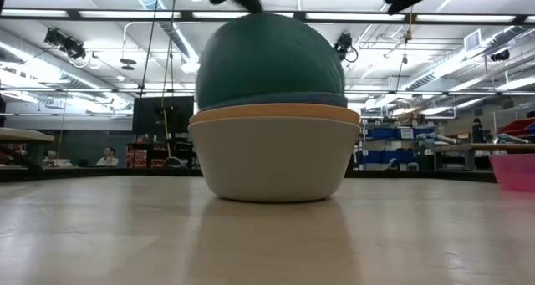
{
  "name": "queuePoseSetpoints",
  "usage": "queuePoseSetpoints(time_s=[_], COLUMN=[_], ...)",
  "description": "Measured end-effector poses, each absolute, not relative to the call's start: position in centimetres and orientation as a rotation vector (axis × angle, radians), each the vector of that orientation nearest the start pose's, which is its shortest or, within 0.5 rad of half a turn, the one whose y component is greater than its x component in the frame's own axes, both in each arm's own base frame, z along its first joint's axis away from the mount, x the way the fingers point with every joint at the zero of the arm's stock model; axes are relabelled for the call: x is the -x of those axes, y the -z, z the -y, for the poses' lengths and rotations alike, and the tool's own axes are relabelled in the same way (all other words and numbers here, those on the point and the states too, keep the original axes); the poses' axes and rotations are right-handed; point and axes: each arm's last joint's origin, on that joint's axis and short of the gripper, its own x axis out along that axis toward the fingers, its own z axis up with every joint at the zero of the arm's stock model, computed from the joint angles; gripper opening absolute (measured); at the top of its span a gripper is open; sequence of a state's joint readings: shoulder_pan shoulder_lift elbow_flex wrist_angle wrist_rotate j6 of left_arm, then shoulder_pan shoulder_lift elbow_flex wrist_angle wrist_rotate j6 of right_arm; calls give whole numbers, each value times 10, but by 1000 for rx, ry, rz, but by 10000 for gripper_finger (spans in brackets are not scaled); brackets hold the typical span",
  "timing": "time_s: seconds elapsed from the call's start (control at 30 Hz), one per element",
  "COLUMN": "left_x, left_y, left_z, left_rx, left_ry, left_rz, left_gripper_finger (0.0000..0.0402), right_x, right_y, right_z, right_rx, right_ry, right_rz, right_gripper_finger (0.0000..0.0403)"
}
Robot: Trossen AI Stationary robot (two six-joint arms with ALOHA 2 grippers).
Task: Nest bowls inside each other
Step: Stack the green bowl on top of the light blue bowl, then stack the pink bowl on top of the green bowl
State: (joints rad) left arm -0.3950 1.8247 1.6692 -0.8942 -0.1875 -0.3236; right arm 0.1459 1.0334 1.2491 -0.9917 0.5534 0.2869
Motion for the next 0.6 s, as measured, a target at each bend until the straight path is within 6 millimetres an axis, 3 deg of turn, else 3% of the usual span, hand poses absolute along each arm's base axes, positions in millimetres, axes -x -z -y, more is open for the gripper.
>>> queuePoseSetpoints(time_s=[0.23, 0.47, 0.6], left_x=[-348, -312, -276], left_y=[-296, -341, -368], left_z=[139, 127, 117], left_rx=[-61, -92, -86], left_ry=[-136, -330, -450], left_rz=[-1041, -893, -822], left_gripper_finger=[254, 256, 256], right_x=[-205, -245, -266], right_y=[-364, -313, -293], right_z=[-9, -2, 8], right_rx=[-62, -66, -60], right_ry=[387, 291, 254], right_rz=[-730, -886, -911], right_gripper_finger=[245, 245, 242])
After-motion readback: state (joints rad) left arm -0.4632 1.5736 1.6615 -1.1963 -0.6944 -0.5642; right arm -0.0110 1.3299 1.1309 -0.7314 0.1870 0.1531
